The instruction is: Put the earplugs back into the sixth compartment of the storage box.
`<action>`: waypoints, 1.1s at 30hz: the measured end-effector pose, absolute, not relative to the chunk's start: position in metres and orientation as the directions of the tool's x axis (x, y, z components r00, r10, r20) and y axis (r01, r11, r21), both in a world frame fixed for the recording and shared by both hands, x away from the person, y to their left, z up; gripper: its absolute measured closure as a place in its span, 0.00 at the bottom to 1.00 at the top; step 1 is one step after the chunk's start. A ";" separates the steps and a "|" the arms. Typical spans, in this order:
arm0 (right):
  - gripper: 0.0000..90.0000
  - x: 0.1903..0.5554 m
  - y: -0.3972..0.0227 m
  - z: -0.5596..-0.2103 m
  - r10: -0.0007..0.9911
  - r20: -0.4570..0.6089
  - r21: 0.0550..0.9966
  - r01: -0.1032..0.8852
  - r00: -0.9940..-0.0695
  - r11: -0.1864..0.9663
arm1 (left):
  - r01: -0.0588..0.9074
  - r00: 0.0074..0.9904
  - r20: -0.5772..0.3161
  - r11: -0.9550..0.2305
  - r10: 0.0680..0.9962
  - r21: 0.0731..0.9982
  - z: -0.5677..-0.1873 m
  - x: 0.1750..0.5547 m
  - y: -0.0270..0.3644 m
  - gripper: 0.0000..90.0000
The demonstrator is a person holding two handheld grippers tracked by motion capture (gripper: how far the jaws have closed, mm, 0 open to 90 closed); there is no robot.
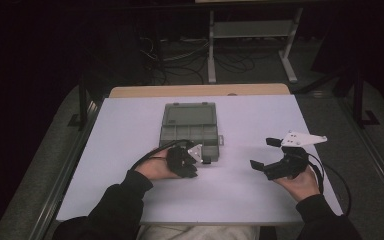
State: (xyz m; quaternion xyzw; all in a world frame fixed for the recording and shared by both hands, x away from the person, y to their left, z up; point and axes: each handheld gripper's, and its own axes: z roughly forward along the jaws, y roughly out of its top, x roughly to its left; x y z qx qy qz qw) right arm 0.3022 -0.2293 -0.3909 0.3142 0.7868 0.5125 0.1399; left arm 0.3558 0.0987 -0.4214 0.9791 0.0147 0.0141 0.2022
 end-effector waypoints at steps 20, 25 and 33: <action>0.00 0.302 -0.230 -0.390 0.640 0.103 0.895 0.351 -0.761 0.274 | 0.043 0.998 0.015 -0.883 0.057 0.467 -0.398 0.359 0.115 0.91; 0.00 0.302 -0.230 -0.390 0.640 0.103 0.895 0.351 -0.761 0.274 | 0.045 0.998 0.019 -0.874 0.063 0.484 -0.390 0.359 0.119 0.91; 0.00 0.302 -0.230 -0.390 0.640 0.102 0.895 0.351 -0.762 0.275 | 0.047 0.998 0.020 -0.855 0.066 0.516 -0.372 0.361 0.125 0.91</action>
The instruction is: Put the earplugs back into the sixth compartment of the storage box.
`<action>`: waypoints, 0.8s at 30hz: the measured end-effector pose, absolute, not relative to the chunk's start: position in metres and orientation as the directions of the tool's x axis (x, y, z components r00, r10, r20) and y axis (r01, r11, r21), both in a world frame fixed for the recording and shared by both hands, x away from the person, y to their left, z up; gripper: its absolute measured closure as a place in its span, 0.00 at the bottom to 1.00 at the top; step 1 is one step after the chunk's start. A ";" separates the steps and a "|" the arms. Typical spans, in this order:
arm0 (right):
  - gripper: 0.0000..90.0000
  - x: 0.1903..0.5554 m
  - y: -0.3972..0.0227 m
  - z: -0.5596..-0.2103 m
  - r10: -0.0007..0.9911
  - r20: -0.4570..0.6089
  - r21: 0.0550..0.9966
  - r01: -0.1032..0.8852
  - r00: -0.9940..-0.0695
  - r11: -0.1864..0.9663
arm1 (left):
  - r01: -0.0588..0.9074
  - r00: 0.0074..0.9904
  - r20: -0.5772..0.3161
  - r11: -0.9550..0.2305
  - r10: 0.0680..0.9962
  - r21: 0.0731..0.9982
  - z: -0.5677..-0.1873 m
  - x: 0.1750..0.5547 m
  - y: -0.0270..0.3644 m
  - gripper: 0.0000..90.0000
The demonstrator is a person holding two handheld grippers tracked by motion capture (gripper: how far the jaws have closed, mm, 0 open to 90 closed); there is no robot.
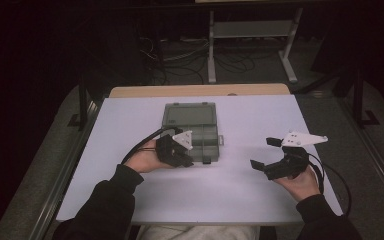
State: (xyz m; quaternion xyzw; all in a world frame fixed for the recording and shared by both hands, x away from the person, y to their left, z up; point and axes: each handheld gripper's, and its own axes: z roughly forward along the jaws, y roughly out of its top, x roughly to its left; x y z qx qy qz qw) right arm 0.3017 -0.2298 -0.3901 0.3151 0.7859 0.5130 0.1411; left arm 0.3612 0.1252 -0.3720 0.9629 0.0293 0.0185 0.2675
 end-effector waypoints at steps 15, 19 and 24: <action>0.00 0.302 -0.230 -0.391 0.640 0.101 0.894 0.351 -0.762 0.277 | 0.034 0.994 0.072 -0.847 0.085 0.531 -0.334 0.369 0.138 0.91; 0.00 0.302 -0.230 -0.391 0.640 0.103 0.894 0.353 -0.761 0.276 | 0.035 0.993 0.080 -0.849 0.091 0.527 -0.328 0.372 0.140 0.91; 0.00 0.302 -0.230 -0.390 0.640 0.104 0.895 0.352 -0.761 0.273 | 0.035 0.992 0.081 -0.849 0.091 0.527 -0.322 0.379 0.142 0.92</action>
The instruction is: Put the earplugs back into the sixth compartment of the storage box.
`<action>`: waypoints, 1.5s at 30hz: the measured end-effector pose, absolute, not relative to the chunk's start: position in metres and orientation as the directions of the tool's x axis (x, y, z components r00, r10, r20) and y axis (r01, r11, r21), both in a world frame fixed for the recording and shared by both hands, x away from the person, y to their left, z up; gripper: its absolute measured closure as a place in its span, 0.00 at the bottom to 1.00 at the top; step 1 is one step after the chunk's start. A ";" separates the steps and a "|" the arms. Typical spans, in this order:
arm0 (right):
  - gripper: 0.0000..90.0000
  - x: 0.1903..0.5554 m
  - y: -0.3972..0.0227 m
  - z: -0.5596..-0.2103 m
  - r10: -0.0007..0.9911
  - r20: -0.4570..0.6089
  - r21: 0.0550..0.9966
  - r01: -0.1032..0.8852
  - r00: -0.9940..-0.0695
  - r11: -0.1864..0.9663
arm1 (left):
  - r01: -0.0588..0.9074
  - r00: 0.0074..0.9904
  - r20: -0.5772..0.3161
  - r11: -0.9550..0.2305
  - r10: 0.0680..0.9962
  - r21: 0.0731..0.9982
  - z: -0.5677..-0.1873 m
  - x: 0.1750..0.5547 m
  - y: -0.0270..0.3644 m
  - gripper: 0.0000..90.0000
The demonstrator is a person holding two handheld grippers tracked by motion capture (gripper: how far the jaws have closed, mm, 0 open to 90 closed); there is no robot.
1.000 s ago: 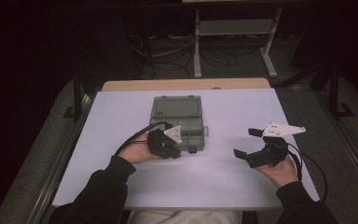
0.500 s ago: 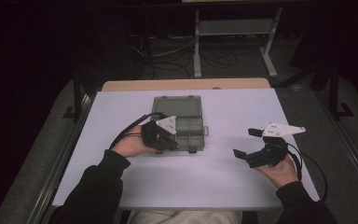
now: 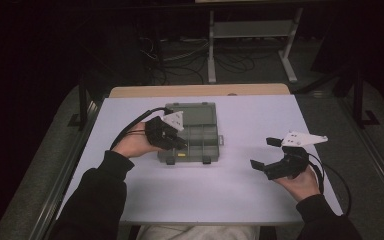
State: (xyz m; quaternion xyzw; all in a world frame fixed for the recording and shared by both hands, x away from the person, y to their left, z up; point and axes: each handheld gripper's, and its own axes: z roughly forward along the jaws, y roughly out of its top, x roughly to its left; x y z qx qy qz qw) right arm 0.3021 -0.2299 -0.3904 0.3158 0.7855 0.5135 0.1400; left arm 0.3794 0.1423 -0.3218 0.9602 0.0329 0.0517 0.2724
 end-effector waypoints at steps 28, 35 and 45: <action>0.00 0.303 -0.230 -0.391 0.637 0.106 0.893 0.355 -0.764 0.277 | 0.133 0.986 0.033 -0.880 0.166 0.457 -0.372 0.417 0.142 0.92; 0.00 0.303 -0.230 -0.391 0.636 0.106 0.893 0.354 -0.764 0.277 | 0.151 0.984 0.021 -0.883 0.179 0.445 -0.384 0.422 0.142 0.91; 0.00 0.303 -0.230 -0.392 0.636 0.106 0.893 0.355 -0.764 0.278 | 0.169 0.981 0.010 -0.882 0.193 0.439 -0.389 0.422 0.142 0.89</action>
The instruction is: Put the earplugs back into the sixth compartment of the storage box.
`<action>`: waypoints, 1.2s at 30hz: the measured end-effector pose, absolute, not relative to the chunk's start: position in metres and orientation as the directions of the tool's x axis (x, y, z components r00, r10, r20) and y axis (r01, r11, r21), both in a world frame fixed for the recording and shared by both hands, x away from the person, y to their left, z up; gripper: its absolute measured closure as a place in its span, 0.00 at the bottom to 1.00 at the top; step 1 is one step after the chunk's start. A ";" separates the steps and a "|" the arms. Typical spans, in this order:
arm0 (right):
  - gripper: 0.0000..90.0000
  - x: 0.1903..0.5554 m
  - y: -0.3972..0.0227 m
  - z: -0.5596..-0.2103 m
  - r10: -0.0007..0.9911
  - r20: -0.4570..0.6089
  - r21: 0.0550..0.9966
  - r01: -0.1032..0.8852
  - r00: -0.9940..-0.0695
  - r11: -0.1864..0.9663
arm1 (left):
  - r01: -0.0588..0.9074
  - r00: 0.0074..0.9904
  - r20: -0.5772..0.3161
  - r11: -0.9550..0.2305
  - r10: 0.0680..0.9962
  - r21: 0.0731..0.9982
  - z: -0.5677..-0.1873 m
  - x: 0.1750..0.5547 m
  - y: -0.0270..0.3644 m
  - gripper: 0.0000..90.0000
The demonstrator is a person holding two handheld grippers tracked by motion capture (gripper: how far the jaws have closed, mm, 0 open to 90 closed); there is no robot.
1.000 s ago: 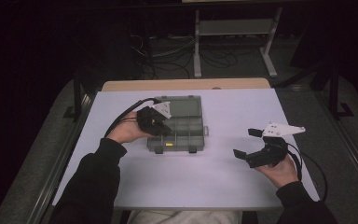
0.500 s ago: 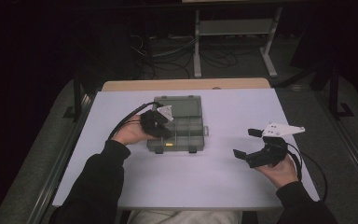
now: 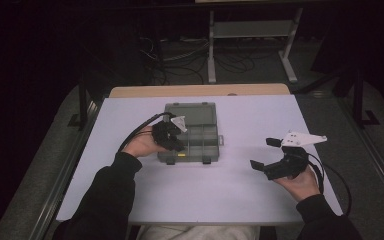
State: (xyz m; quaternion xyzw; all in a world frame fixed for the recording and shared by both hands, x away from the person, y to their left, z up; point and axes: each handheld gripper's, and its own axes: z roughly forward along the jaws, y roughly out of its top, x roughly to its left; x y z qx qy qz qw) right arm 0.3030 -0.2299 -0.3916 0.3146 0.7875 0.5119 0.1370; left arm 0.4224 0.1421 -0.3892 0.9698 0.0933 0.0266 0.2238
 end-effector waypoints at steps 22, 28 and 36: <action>0.00 0.303 -0.229 -0.391 0.638 0.107 0.891 0.359 -0.762 0.279 | 0.205 0.955 0.044 -0.758 0.294 0.619 -0.347 0.408 0.174 0.30; 0.00 0.303 -0.229 -0.392 0.638 0.108 0.890 0.360 -0.763 0.279 | 0.204 0.950 0.045 -0.727 0.308 0.656 -0.339 0.402 0.182 0.23; 0.00 0.302 -0.229 -0.391 0.638 0.107 0.890 0.359 -0.763 0.280 | 0.216 0.940 0.040 -0.682 0.338 0.699 -0.333 0.395 0.195 0.15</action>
